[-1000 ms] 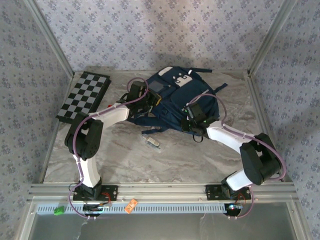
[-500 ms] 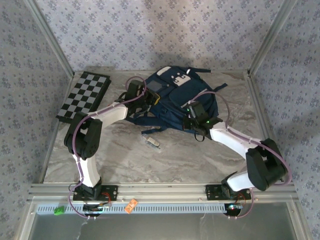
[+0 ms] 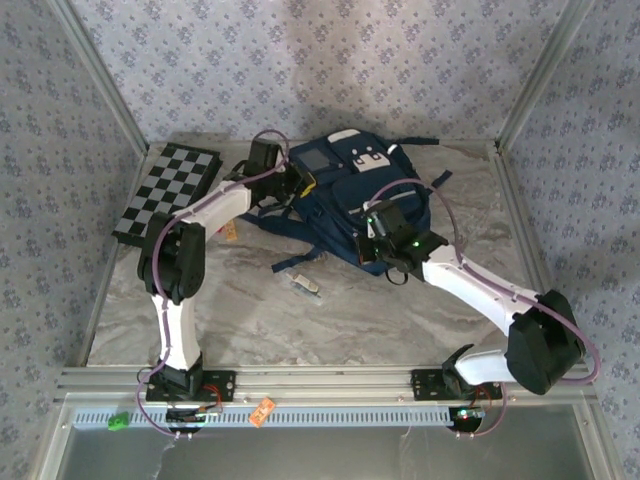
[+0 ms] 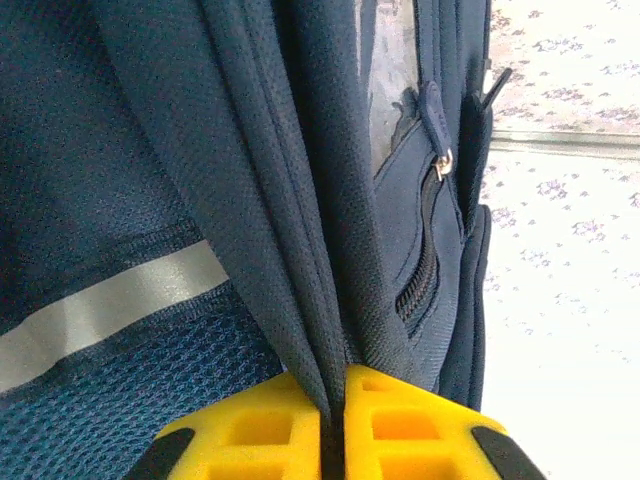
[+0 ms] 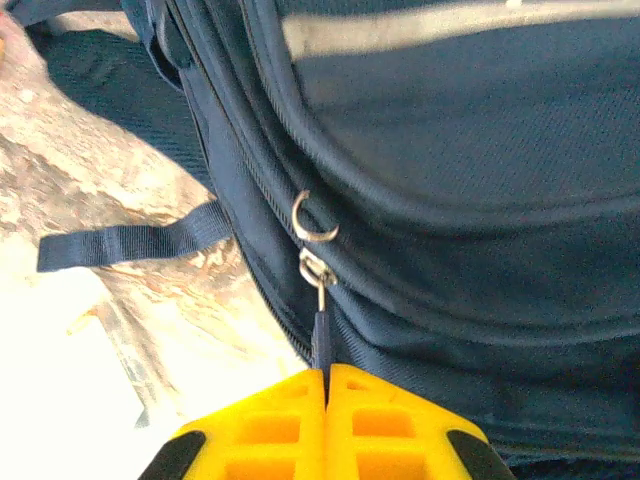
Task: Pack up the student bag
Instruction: Zip the student bag at the top-center of the table.
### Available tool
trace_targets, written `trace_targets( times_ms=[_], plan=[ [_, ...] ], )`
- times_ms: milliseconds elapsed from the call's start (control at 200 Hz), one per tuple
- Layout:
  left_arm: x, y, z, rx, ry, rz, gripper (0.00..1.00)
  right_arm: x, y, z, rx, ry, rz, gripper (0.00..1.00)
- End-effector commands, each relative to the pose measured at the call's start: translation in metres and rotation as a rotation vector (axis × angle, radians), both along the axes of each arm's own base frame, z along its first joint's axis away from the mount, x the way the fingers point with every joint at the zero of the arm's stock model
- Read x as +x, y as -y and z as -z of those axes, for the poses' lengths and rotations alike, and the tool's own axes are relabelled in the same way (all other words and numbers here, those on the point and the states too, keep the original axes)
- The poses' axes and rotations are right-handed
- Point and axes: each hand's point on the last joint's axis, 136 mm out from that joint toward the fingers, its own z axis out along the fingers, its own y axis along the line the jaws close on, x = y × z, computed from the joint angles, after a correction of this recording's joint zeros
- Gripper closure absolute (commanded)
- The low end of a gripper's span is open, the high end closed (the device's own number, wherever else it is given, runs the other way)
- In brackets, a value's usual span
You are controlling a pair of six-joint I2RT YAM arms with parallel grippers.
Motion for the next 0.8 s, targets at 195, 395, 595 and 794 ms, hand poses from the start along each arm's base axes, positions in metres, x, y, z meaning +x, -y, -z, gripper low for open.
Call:
trace_targets(
  times_ms=[195, 395, 595, 794],
  plan=[
    [-0.057, -0.005, -0.018, -0.083, 0.013, 0.005, 0.54, 0.007, -0.002, 0.005, 0.042, -0.048, 0.087, 1.0],
    [-0.095, 0.043, 0.007, -0.199, -0.108, -0.028, 0.53, 0.007, -0.009, 0.006, 0.077, -0.039, 0.057, 1.0],
    [-0.093, 0.072, 0.016, -0.236, -0.13, -0.083, 0.59, 0.007, -0.007, 0.015, 0.084, -0.049, 0.053, 1.0],
    [-0.087, 0.076, 0.029, -0.221, -0.143, -0.136, 0.77, 0.007, -0.004, 0.023, 0.089, -0.048, 0.063, 1.0]
  ],
)
